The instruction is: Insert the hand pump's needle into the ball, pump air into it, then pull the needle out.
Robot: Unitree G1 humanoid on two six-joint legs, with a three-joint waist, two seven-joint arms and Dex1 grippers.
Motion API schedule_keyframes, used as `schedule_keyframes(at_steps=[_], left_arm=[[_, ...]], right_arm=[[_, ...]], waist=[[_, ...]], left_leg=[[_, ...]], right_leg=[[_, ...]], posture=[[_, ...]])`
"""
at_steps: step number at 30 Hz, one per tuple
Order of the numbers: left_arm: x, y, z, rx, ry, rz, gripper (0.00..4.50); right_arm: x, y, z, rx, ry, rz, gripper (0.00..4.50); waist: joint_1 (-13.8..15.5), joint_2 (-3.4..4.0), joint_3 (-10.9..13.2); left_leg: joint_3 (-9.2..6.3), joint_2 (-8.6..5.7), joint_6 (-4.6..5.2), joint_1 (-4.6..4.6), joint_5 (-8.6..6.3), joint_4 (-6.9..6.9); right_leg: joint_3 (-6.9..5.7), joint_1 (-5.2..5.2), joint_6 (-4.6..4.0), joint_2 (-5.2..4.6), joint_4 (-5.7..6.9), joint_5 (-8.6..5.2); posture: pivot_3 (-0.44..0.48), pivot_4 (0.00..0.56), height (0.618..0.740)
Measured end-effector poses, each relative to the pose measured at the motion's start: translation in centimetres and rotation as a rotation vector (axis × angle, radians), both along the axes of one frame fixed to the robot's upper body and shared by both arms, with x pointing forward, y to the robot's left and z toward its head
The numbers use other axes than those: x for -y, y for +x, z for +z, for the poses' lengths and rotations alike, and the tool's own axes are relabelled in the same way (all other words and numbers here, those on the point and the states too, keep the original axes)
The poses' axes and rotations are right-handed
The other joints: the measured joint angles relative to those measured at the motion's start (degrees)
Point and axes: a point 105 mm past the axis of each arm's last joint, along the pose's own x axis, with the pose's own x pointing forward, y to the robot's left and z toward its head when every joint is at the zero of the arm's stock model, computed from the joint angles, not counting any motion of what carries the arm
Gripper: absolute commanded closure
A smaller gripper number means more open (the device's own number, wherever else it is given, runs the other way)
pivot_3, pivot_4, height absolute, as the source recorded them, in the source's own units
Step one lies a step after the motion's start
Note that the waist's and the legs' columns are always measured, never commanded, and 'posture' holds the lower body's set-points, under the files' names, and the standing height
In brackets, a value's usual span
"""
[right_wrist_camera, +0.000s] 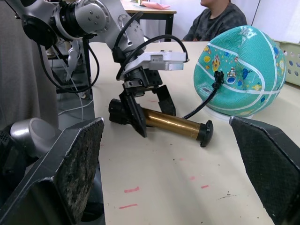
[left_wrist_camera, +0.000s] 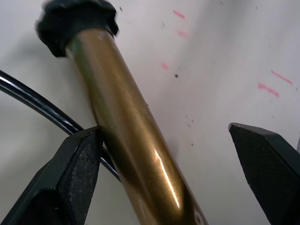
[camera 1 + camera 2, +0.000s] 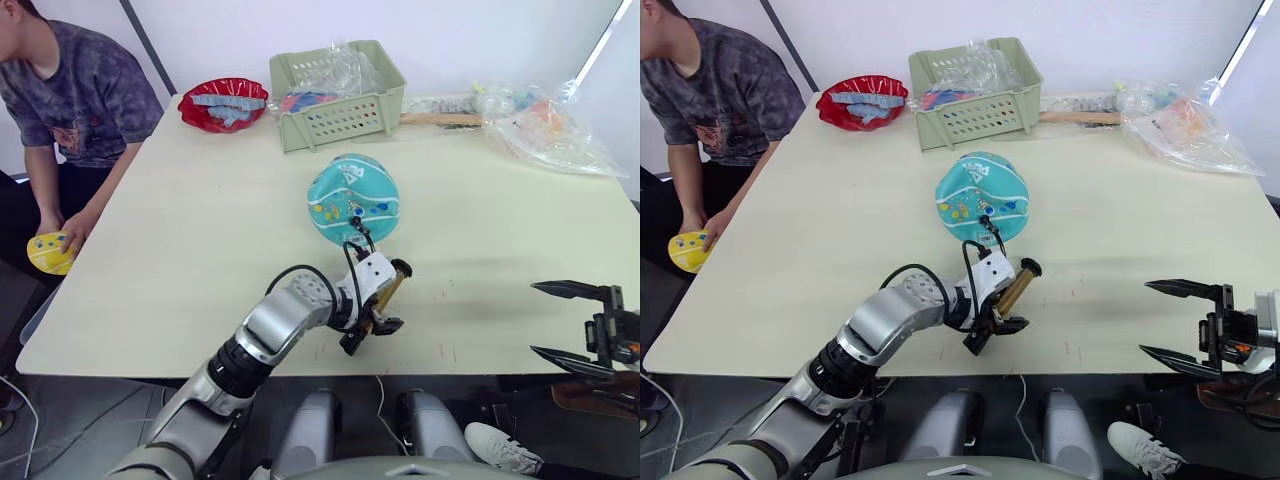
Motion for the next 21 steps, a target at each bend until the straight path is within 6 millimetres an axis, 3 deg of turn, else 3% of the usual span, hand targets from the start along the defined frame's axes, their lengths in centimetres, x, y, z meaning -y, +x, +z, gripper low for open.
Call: schedule_keyframes(at_steps=[1, 4, 5, 6, 9, 10, 11, 16, 21], left_arm=[[-0.1, 0.0, -0.2, 0.0, 0.006, 0.007, 0.03], [-0.2, -0.1, -0.2, 0.006, 0.007, 0.013, 0.78], [-0.2, 0.0, -0.2, 0.01, 0.011, 0.017, 1.13], [-0.4, 0.1, -0.2, 0.017, 0.017, 0.021, 1.79], [-0.8, 0.5, -0.1, 0.047, 0.029, 0.025, 2.69], [-0.9, 0.6, 0.0, 0.061, 0.031, 0.025, 3.31], [-1.0, 0.6, 0.0, 0.066, 0.03, 0.024, 3.5], [-0.9, 0.8, 0.4, 0.103, -0.007, 0.007, 3.52], [-1.0, 2.0, 2.4, 0.202, -0.125, -0.029, 3.52]], right_arm=[[0.0, 0.0, 0.0, 0.0, 0.0, 0.0, 0.0], [0.0, 0.0, 0.0, 0.001, -0.001, 0.0, 0.0], [0.0, 0.0, 0.0, 0.001, -0.002, 0.0, 0.0], [0.0, 0.0, 0.0, 0.0, -0.003, 0.0, 0.0], [0.0, 0.1, -0.1, 0.001, -0.008, -0.003, 0.0], [0.0, 0.2, -0.1, 0.003, -0.009, -0.002, 0.0], [0.0, 0.2, -0.1, 0.004, -0.009, -0.002, 0.0], [-0.3, 0.4, 0.0, 0.014, -0.001, 0.004, 0.0], [-1.0, 1.2, 0.2, 0.001, 0.082, -0.048, 0.0]], waist=[[0.02, 0.0, 0.0], [0.05, 0.0, 0.0], [0.04, 0.0, 0.0], [0.04, 0.0, 0.0], [0.02, 0.01, 0.0], [0.02, 0.0, 0.0], [0.05, 0.01, 0.0], [0.3, 0.01, 0.0], [0.61, 0.02, -0.01]], left_leg=[[0.0, 0.0, 0.0, 0.0, 0.0, 0.0], [0.01, 0.0, 0.0, 0.0, 0.0, 0.02], [0.01, 0.0, 0.0, 0.0, 0.0, 0.02], [0.0, 0.0, 0.0, 0.0, 0.0, 0.02], [0.0, 0.0, 0.0, 0.0, 0.0, 0.01], [0.01, 0.0, 0.0, 0.0, 0.0, 0.01], [0.01, 0.0, 0.0, -0.01, 0.0, 0.01], [0.0, 0.0, 0.0, -0.01, 0.0, 0.02], [0.01, 0.01, 0.0, -0.01, 0.0, 0.02]], right_leg=[[0.01, 0.0, 0.0, -0.01, 0.0, 0.0], [0.01, 0.0, 0.0, -0.02, 0.0, 0.0], [0.0, 0.0, 0.0, -0.02, 0.01, 0.0], [0.01, 0.0, 0.0, -0.02, 0.01, 0.0], [0.01, 0.0, 0.0, -0.02, 0.01, 0.0], [0.01, 0.0, 0.0, -0.02, 0.0, 0.0], [0.01, 0.0, 0.0, -0.02, 0.0, 0.01], [0.01, 0.0, -0.01, -0.04, 0.0, 0.01], [0.02, -0.01, -0.02, -0.06, 0.0, 0.01]], posture=[[0.0, 0.15, 0.74], [0.0, 0.15, 0.74], [0.0, 0.15, 0.74], [0.0, 0.15, 0.74], [0.0, 0.15, 0.74], [0.0, 0.15, 0.74], [0.0, 0.15, 0.74], [0.0, 0.15, 0.74], [0.0, 0.15, 0.74]])
